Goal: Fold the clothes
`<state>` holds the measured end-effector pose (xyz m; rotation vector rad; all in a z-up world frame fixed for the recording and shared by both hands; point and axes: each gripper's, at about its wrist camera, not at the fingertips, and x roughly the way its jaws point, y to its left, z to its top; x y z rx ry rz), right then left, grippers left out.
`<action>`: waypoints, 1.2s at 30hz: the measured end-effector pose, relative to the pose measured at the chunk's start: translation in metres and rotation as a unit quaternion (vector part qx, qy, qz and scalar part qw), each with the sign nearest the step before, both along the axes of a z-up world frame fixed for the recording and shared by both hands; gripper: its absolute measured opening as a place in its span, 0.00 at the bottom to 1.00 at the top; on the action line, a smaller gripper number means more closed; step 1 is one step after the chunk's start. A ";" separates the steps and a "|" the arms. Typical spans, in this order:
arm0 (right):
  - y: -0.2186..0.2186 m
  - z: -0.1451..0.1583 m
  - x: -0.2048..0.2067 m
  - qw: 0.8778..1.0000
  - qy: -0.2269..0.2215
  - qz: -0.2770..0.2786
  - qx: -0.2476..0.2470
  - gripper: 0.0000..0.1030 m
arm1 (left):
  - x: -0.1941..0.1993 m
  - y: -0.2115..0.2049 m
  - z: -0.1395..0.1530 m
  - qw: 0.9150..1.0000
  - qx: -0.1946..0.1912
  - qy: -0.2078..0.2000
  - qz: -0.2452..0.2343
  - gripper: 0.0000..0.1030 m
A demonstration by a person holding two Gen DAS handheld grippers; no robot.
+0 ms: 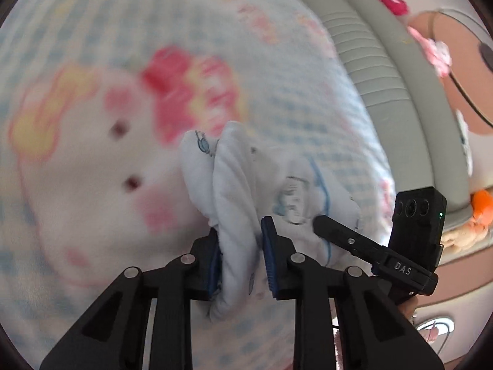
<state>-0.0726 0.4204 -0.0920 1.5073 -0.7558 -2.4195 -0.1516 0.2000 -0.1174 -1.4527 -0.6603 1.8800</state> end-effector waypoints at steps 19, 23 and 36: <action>0.151 0.021 -0.122 0.994 -0.015 -0.075 0.083 0.45 | -0.133 0.147 -0.044 0.996 -0.070 -0.042 -0.021 0.31; 0.159 0.033 -0.113 0.994 0.005 -0.090 0.069 0.45 | -0.127 0.134 -0.045 0.998 -0.037 -0.042 -0.026 0.38; 0.108 0.000 -0.127 0.992 -0.052 -0.012 0.116 0.46 | -0.139 0.143 -0.051 0.997 0.013 -0.075 -0.030 0.32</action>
